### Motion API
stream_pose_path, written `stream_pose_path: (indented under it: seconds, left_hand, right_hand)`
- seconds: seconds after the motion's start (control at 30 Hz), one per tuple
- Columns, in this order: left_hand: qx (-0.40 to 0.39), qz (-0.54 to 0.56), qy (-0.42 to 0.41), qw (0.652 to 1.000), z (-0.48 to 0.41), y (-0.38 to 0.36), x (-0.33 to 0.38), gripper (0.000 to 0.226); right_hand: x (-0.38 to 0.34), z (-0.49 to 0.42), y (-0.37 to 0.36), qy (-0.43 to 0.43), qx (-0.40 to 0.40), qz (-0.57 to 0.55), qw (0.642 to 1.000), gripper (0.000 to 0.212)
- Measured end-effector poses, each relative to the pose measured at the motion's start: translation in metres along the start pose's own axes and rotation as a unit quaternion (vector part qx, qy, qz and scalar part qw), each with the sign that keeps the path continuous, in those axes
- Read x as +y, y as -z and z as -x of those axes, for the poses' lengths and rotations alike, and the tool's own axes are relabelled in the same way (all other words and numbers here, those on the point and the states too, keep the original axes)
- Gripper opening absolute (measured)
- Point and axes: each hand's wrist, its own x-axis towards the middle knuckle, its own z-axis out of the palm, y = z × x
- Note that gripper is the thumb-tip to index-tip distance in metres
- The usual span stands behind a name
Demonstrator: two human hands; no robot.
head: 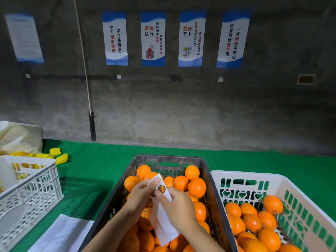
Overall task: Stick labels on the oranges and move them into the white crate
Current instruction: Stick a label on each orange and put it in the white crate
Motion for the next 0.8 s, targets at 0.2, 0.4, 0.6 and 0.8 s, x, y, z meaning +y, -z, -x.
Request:
stream_pose_path:
  seconds: [0.2,0.4,0.6,0.8]
  left_hand:
    - [0.067,-0.031,-0.011,0.997,0.0024,-0.0032,0.0002,0.036]
    - [0.119,-0.094,-0.023,0.988,0.0027,-0.0046,0.0007,0.035]
    - [0.132,-0.119,-0.024,0.984,0.0020,-0.0059,-0.0016,0.037]
    - [0.147,-0.136,-0.041,0.979,-0.0003,-0.0059,-0.0039,0.034]
  right_hand:
    - [0.0008,0.0015,-0.0007,-0.018,0.019,0.002,1.000,0.037]
    - [-0.0006,0.0020,-0.0031,0.016,0.032,-0.005,0.999,0.025]
    - [0.0003,0.0036,-0.0053,0.030,0.027,0.060,0.997,0.029]
    - [-0.0008,0.0052,-0.0073,0.032,0.065,0.067,0.995,0.028]
